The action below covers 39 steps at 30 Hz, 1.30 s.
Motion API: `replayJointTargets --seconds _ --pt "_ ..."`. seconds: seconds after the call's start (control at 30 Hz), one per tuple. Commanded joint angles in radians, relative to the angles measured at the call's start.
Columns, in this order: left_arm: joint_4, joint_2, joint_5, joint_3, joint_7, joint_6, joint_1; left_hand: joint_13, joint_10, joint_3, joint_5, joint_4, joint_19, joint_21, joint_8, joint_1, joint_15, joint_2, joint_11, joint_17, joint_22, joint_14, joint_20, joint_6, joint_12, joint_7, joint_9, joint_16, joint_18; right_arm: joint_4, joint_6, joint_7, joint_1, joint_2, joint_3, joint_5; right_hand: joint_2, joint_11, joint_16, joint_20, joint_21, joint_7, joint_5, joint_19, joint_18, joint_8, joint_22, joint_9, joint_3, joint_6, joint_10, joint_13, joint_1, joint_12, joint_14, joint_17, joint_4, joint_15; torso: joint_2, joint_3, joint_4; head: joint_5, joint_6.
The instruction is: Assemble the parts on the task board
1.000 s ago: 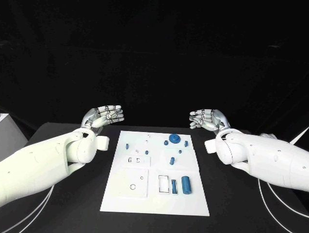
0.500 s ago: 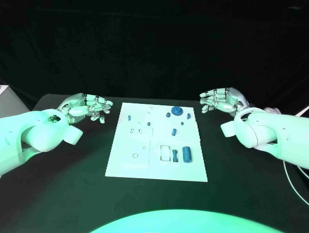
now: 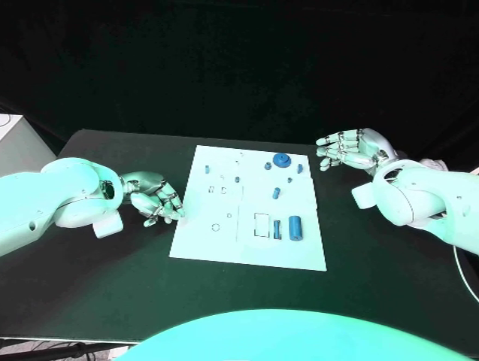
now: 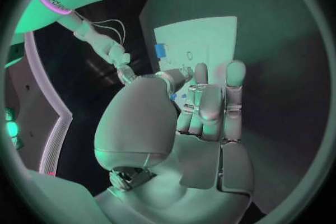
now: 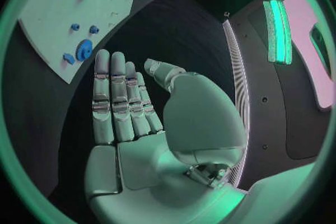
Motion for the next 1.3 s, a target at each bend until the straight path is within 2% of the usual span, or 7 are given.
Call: replayJointTargets --seconds 0.03,0.1,0.13,0.2,0.5,0.87,1.3 --pt "0.004 0.009 -0.132 -0.002 -0.163 -0.007 0.001 0.003 0.01 0.005 -0.003 0.016 0.002 0.013 -0.005 -0.034 -0.002 -0.008 -0.004 0.011 0.012 0.012 -0.006 0.011 0.009 -0.001 0.0 0.009 -0.012 0.005 0.015 -0.009 0.0 0.002 0.0 -0.023 -0.003 0.006 -0.004 -0.002 0.005 0.003 -0.005 0.0 0.001 -0.004 -0.001 -0.002 -0.002 0.004 -0.005 -0.001 0.002 -0.005 -0.001 -0.001 -0.004 0.006 0.002 0.0003 -0.0009 0.025 -0.001" --pt "0.005 0.012 -0.144 -0.004 -0.192 -0.012 0.001 0.005 0.018 -0.006 -0.005 0.034 0.009 0.024 -0.006 -0.061 -0.002 -0.014 -0.004 0.021 0.025 0.018 -0.006 0.016 0.014 -0.001 0.001 0.014 -0.015 0.007 0.014 -0.01 0.0 0.003 -0.001 -0.024 -0.003 0.007 -0.005 -0.002 0.005 0.005 -0.006 -0.001 0.001 -0.005 -0.002 -0.002 -0.003 0.004 -0.005 -0.001 0.001 -0.006 -0.001 -0.001 -0.004 0.007 0.002 0.0009 -0.0009 0.033 -0.001" --pt "0.006 0.015 -0.157 -0.005 -0.219 -0.016 0.001 0.01 0.031 -0.021 -0.005 0.054 0.034 0.051 -0.004 -0.087 -0.003 -0.017 -0.005 0.048 0.062 0.033 -0.007 0.025 0.023 -0.003 0.003 0.031 -0.022 0.008 0.014 -0.011 0.0 0.003 -0.001 -0.024 -0.003 0.007 -0.005 -0.002 0.005 0.005 -0.006 -0.001 0.001 -0.005 -0.002 -0.002 -0.003 0.004 -0.005 -0.001 0.001 -0.006 -0.001 -0.001 -0.004 0.007 0.001 0.0014 0.0003 0.04 -0.001" --pt "0.007 0.017 -0.166 -0.006 -0.242 -0.02 0.001 0.013 0.038 -0.042 -0.006 0.083 0.042 0.06 -0.002 -0.117 -0.003 -0.019 -0.005 0.056 0.073 0.039 -0.007 0.031 0.028 -0.002 0.004 0.036 -0.024 0.008 0.013 -0.012 0.0 0.004 -0.001 -0.024 -0.003 0.008 -0.006 -0.001 0.004 0.006 -0.006 -0.002 0.001 -0.006 -0.002 -0.002 -0.003 0.004 -0.006 -0.001 0.0 -0.007 -0.002 -0.001 -0.003 0.007 0.002 0.0016 0.0013 0.047 -0.001" --pt "0.007 0.03 -0.18 -0.007 -0.289 -0.017 0.001 0.018 0.045 -0.065 -0.004 0.102 0.056 0.076 0.009 -0.13 -0.006 -0.019 -0.009 0.075 0.094 0.048 -0.009 0.049 0.035 -0.008 0.012 0.046 -0.027 0.015 0.012 -0.015 0.0 0.006 -0.001 -0.024 -0.002 0.009 -0.008 -0.001 0.004 0.007 -0.007 -0.003 0.0 -0.008 -0.003 -0.003 -0.004 0.004 -0.006 -0.001 -0.002 -0.009 -0.002 -0.001 -0.001 0.008 0.003 0.0013 -0.0012 0.064 -0.001" --pt "-0.01 0.058 -0.172 -0.01 -0.3 0.009 -0.001 0.02 0.046 -0.073 -0.002 0.117 0.058 0.082 0.007 -0.136 -0.006 -0.01 -0.008 0.078 0.1 0.049 -0.01 0.044 0.036 -0.007 0.014 0.048 -0.028 0.021 0.013 -0.016 0.0 0.009 -0.001 -0.024 0.0 0.01 -0.009 0.0 0.004 0.007 -0.007 -0.004 0.0 -0.009 -0.004 -0.003 -0.004 0.004 -0.005 -0.001 -0.005 -0.011 -0.002 -0.001 0.002 0.009 0.003 0.0037 -0.0018 0.066 -0.001" --pt "-0.036 0.078 -0.152 -0.022 -0.3 0.032 -0.004 0.021 0.046 -0.074 -0.001 0.118 0.059 0.084 0.006 -0.129 -0.007 -0.003 -0.01 0.082 0.103 0.051 -0.01 0.041 0.037 -0.009 0.015 0.05 -0.029 0.023 0.012 -0.014 0.0 0.01 -0.001 -0.024 0.0 0.01 -0.009 0.0 0.004 0.007 -0.007 -0.004 0.0 -0.009 -0.004 -0.003 -0.004 0.004 -0.005 -0.001 -0.005 -0.011 -0.002 -0.001 0.002 0.009 0.002 0.0027 0.0009 0.062 -0.001"
